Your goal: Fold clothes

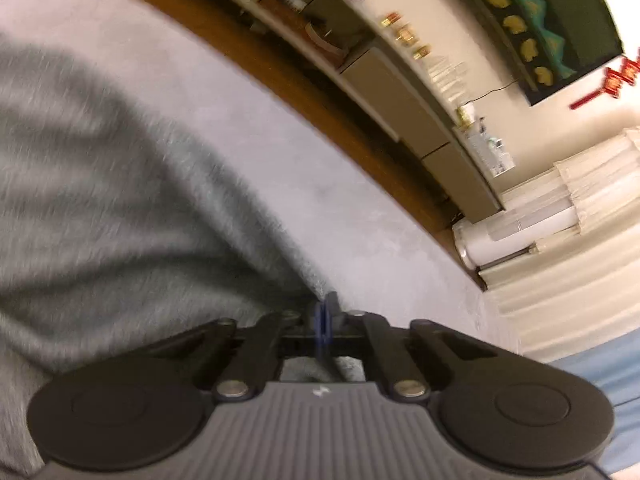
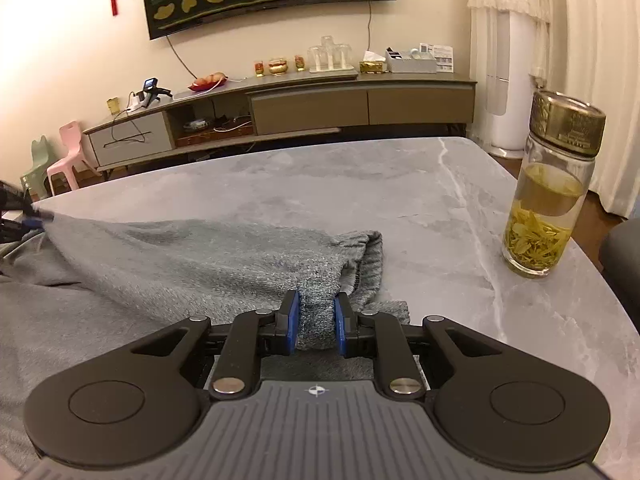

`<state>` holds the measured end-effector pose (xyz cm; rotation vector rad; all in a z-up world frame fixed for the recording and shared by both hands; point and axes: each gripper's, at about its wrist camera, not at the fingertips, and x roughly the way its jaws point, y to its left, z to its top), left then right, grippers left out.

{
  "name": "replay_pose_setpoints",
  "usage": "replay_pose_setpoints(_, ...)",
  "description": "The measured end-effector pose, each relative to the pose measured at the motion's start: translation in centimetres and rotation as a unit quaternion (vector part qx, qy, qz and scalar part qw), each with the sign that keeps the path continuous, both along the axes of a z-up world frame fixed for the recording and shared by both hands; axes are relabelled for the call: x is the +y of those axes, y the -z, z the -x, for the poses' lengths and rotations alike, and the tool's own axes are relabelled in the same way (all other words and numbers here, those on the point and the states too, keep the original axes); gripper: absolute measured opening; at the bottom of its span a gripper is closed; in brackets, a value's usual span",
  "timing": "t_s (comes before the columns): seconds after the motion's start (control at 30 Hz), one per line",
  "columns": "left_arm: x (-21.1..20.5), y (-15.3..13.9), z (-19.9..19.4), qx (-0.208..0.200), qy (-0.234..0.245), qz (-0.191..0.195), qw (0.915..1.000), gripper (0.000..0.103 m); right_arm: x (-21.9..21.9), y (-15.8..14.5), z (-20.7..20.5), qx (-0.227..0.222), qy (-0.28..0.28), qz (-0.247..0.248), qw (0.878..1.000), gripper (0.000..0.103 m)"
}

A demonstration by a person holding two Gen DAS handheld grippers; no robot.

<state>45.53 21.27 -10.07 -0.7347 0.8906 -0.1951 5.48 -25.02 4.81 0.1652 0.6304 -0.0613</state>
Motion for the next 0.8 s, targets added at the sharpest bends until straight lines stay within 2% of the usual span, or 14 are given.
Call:
replay_pose_setpoints(0.13,0.7,-2.9,0.7,-0.042,0.004,-0.008,0.9991,0.001,-0.4,-0.3,-2.2,-0.015,0.007,0.002,1.0,0.019)
replay_pose_setpoints(0.2,1.2,-5.0,2.2,-0.071,-0.001,0.005,0.9974,0.001,-0.4,-1.2,-3.0,-0.039,0.008,0.003,0.999,0.019)
replay_pose_setpoints(0.3,2.1,-9.4,7.7,-0.155,0.011,0.045,0.9868,0.001,0.0,-4.0,-1.6,-0.123,-0.001,0.029,0.992,0.019)
replay_pose_setpoints(0.33,2.0,-9.8,10.2,-0.16,0.024,0.047,0.9857,0.001,0.1,-5.0,-0.6,-0.157,-0.007,0.04,0.987,0.019)
replay_pose_setpoints(0.37,1.7,-9.2,13.1,-0.143,0.043,0.039,0.988,0.001,0.2,-6.0,0.5,-0.186,-0.012,0.051,0.981,0.019)
replay_pose_setpoints(0.4,1.3,-8.5,16.0,-0.127,0.063,0.03,0.9895,0.001,0.1,-6.4,1.5,-0.187,-0.016,0.06,0.98,0.019)
replay_pose_setpoints(0.5,0.3,-4.8,23.5,-0.059,0.108,-0.003,0.9924,0.001,-1.5,-4.7,4.6,-0.12,-0.035,0.073,0.989,0.019)
replay_pose_setpoints(0.6,0.0,-1.6,26.4,-0.023,0.113,-0.015,0.9932,0.001,-3.9,0.1,6.6,-0.003,-0.015,0.007,1.0,0.021)
replay_pose_setpoints(0.67,-0.3,-1.2,26.5,-0.025,0.113,-0.026,0.993,0.001,-5.2,2.3,7.6,0.043,0.026,-0.062,0.997,0.026)
replay_pose_setpoints(0.73,-0.5,-1.4,26.2,-0.032,0.113,-0.037,0.9923,0.001,-6.3,2.7,8.7,0.042,0.059,-0.136,0.988,0.032)
replay_pose_setpoints(0.8,-0.5,-2.0,25.8,-0.048,0.111,-0.041,0.9918,0.003,-7.2,2.5,9.7,0.027,0.074,-0.216,0.973,0.047)
